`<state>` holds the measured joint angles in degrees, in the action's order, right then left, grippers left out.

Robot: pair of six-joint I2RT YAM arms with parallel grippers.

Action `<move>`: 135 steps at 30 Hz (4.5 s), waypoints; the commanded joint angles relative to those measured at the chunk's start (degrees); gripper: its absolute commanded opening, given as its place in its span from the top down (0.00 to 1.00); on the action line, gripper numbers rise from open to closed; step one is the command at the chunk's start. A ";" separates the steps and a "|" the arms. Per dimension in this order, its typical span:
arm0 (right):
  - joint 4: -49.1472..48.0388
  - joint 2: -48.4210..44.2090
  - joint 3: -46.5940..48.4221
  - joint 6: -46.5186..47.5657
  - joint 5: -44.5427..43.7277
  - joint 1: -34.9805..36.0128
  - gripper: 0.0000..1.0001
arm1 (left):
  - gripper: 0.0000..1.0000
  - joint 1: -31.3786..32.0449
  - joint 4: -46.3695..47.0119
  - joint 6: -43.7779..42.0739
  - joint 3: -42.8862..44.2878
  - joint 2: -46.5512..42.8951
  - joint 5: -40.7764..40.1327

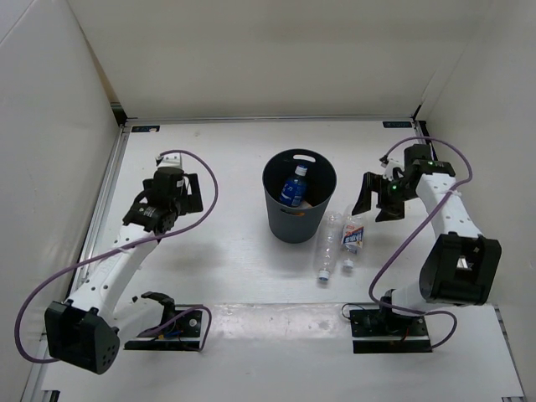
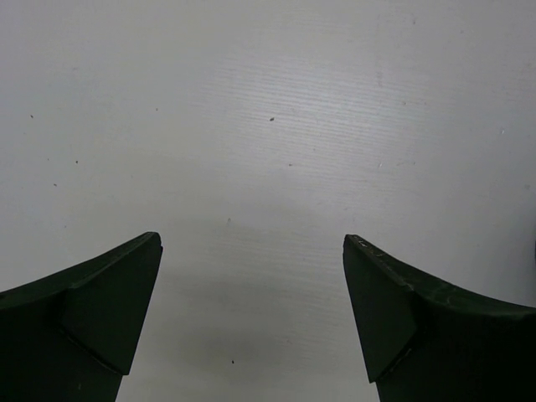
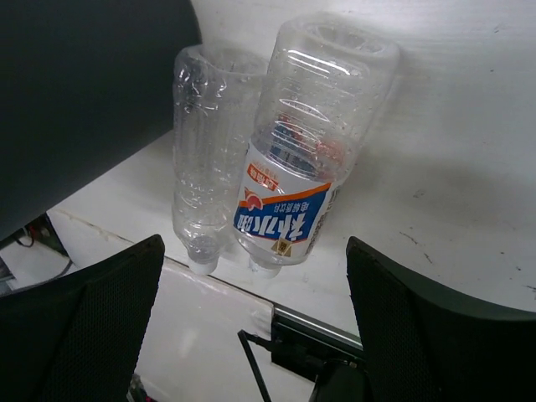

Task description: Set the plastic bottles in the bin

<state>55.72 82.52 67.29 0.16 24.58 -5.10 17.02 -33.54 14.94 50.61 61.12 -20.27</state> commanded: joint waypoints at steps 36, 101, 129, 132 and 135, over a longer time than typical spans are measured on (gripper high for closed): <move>3.16 24.96 4.35 6.24 -12.00 1.77 0.10 | 0.00 -0.23 -11.46 7.91 -8.33 -13.93 3.40; -22.15 -3.60 26.58 12.93 -12.01 36.04 0.10 | 0.00 -4.53 -1.35 3.25 -3.15 0.23 8.14; -6.87 -1.23 13.12 -11.76 -6.57 7.66 0.10 | 0.00 -4.97 -1.79 2.73 -5.17 -1.27 9.55; -5.61 2.38 10.95 -11.86 -3.50 6.95 0.10 | 0.00 -5.32 -3.11 1.85 -4.91 -1.53 10.07; -7.20 1.77 7.08 -12.38 -3.05 8.61 0.10 | 0.00 -5.41 -5.13 0.80 -4.30 -1.71 10.69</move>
<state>47.53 85.49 76.31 -11.29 17.45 2.33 12.10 -36.49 17.19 45.47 60.99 -10.98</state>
